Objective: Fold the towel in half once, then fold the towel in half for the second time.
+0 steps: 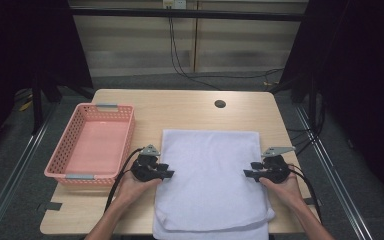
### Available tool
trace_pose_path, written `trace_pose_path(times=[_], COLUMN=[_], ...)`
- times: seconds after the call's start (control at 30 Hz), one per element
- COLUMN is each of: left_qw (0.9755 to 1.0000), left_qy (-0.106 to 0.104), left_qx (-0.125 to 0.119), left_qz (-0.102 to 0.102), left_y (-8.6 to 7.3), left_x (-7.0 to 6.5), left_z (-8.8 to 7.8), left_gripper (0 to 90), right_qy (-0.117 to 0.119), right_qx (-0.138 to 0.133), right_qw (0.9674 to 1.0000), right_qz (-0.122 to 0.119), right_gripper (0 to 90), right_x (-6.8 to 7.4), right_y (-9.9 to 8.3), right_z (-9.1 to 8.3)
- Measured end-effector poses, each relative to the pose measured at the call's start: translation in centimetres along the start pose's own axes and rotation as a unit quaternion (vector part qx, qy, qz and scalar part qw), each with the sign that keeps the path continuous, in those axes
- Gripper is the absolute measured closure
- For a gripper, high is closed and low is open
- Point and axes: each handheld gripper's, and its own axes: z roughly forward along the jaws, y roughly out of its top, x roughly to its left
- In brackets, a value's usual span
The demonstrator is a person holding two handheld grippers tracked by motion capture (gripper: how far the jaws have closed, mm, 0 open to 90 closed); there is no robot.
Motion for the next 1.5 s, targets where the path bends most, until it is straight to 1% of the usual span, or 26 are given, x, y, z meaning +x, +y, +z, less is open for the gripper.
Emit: trace_pose_path(times=[0.13,0.17,0.2,0.23,0.27,0.37,0.47,0.53,0.63,0.7,0.73,0.83,0.93,0.97,1.0,1.03,1.07,1.13,1.23,1.27,1.3,1.33,1.37,1.4,1.43,1.5], left_qw=[0.9999,0.9999,0.9999,0.9995,0.9995,0.9984,0.9976,0.9977,0.9971,0.9972,0.9974,0.9968,0.9963,0.9968,0.9979,0.9989,0.9994,0.9998,0.9999,0.9999,0.9999,0.9999,0.9998,0.9998,0.9997,0.9992], left_qy=[0.004,-0.008,-0.008,-0.029,-0.029,-0.044,-0.05,-0.051,-0.059,-0.055,-0.048,-0.046,-0.056,-0.053,-0.04,-0.03,-0.021,0.009,0.005,0.008,0.01,0.01,0.018,0.018,0.024,0.021], left_qx=[0.008,0.012,0.012,0.011,0.011,0.034,0.044,0.044,0.048,0.05,0.053,0.063,0.063,0.059,0.05,0.033,0.027,0.012,0.008,0.004,-0.007,-0.007,-0.006,-0.006,-0.007,-0.028], left_qz=[0.01,0.007,0.007,-0.005,-0.005,0.007,0.014,0.009,0.007,0.005,0.006,0.017,0.018,0.015,0.016,0.01,0.002,0.01,0.011,0.011,0.0,0.0,0.004,0.004,-0.001,-0.018], left_y=[-0.3,-0.7,-0.7,-1.3,-1.3,-1.9,-1.9,-2.2,-2.7,-3.0,-3.2,-4.0,-4.6,-4.5,-4.3,-3.9,-3.4,-2.4,-0.9,-0.2,0.9,0.9,2.1,2.1,2.6,3.3], left_x=[-0.7,-1.2,-1.2,-1.6,-1.6,-3.3,-3.9,-4.3,-4.7,-5.1,-5.4,-6.7,-7.1,-6.9,-6.8,-6.4,-5.7,-4.9,-3.8,-3.2,-2.2,-2.2,-1.0,-1.0,-0.4,0.7], left_z=[-0.2,-0.5,-0.5,-0.8,-0.8,-1.2,-1.2,-1.4,-1.8,-2.1,-2.3,-3.1,-3.5,-3.6,-3.7,-3.8,-3.8,-3.7,-3.2,-2.9,-2.3,-2.3,-1.3,-1.3,-0.9,-0.3], left_gripper=[61.5,62.6,64.0,64.7,65.6,66.9,67.0,66.9,67.0,67.8,71.7,71.7,70.0,70.4,69.8,67.7,64.5,55.7,53.7,53.6,53.6,53.8,54.2,54.4,54.4,54.4], right_qy=[-0.005,-0.007,-0.007,0.0,0.0,0.003,0.006,0.01,0.024,0.025,0.035,0.059,0.063,0.059,0.058,0.051,0.044,0.017,-0.007,-0.014,-0.034,-0.034,-0.04,-0.04,-0.047,-0.039], right_qx=[0.011,0.014,0.014,0.017,0.017,0.022,0.021,0.025,0.029,0.035,0.037,0.044,0.051,0.051,0.046,0.04,0.015,-0.014,-0.033,-0.035,-0.03,-0.03,-0.035,-0.035,-0.033,-0.032], right_qw=[0.9998,0.9997,0.9997,0.9997,0.9997,0.9994,0.9996,0.9996,0.9992,0.999,0.9986,0.9971,0.9964,0.9966,0.9968,0.9975,0.9987,0.9996,0.9994,0.9993,0.999,0.999,0.9985,0.9985,0.9981,0.9984], right_qz=[-0.013,-0.021,-0.021,-0.02,-0.02,-0.026,-0.017,-0.008,-0.011,-0.012,-0.015,-0.017,-0.025,-0.028,-0.028,-0.028,-0.022,-0.016,0.0,-0.001,0.002,0.002,0.015,0.015,0.022,0.028], right_gripper=[52.6,52.8,52.8,53.5,53.5,53.6,53.6,53.4,53.3,53.3,53.3,53.4,55.4,55.7,55.8,54.8,53.2,54.0,56.4,56.8,57.0,57.0,57.0,57.0,55.4,55.0], right_x=[1.0,1.4,1.4,1.7,1.7,2.0,1.9,2.1,2.9,3.1,3.5,4.2,5.0,5.2,5.2,5.0,4.6,3.3,1.1,0.5,-1.1,-1.1,-2.8,-2.8,-4.3,-5.0], right_y=[-0.7,-1.0,-1.0,-1.7,-1.7,-2.7,-3.2,-3.7,-4.3,-4.4,-4.7,-5.2,-5.5,-5.6,-5.5,-5.3,-4.9,-4.0,-2.6,-2.3,-1.4,-1.4,-0.2,-0.2,0.8,1.2], right_z=[0.0,-0.4,-0.4,-1.0,-1.0,-2.1,-2.6,-3.2,-3.8,-4.0,-4.3,-4.7,-5.1,-5.3,-5.4,-5.6,-5.7,-6.1,-6.2,-6.0,-5.4,-5.4,-4.5,-4.5,-3.3,-2.6])
